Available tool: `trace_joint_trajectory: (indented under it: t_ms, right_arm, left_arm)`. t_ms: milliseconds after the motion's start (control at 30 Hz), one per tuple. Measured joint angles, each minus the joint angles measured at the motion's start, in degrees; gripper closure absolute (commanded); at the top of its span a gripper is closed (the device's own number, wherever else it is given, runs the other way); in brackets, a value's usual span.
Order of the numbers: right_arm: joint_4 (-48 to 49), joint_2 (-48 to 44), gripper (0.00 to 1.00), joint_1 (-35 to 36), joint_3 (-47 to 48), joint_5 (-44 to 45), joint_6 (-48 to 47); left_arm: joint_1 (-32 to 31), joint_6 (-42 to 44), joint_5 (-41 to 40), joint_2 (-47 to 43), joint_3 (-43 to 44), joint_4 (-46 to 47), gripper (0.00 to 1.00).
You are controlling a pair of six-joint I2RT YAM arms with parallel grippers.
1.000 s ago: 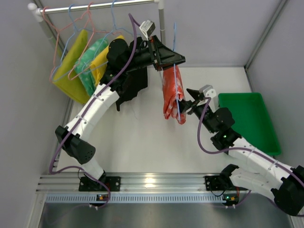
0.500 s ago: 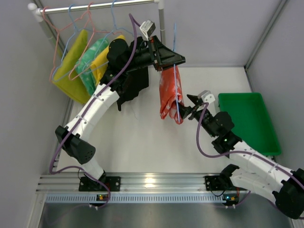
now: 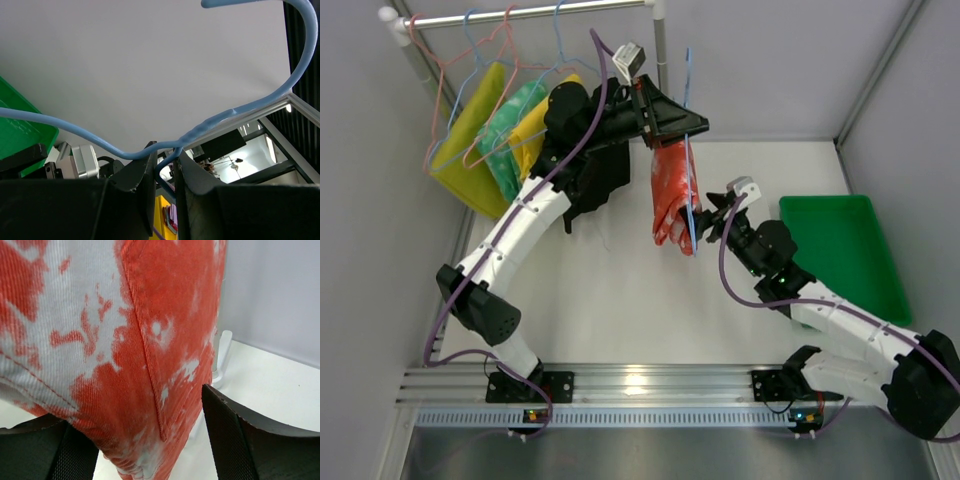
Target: Remove the trousers from the hanger
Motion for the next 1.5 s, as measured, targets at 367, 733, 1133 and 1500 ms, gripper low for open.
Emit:
trace_joint_trajectory:
  t_ms: [367,733,1133,1500]
  right_arm:
    - [-0.8,0.9,0.73,0.0,3.1,3.3,2.7]
    - [-8.3,-1.3,1.0,-3.8,6.4,3.8,2.6]
    - [-26.3,-11.6,1.0,-4.2,17.4,3.5,7.6]
    - [-35.6,-16.2,1.0,-4.3,30.2,6.2,14.8]
  left_arm:
    - [0.0,-0.4,-1.2,0.0,-2.9,1.1,1.0]
    - [-0.1,1.5,-1.3,-2.7,-9.4,3.2,1.0]
    - [-0.6,14.0,-0.5,-6.6,-19.1,0.1,1.0]
    - [-1.0,22.4,-2.8,-6.5,-22.7,-5.6,1.0]
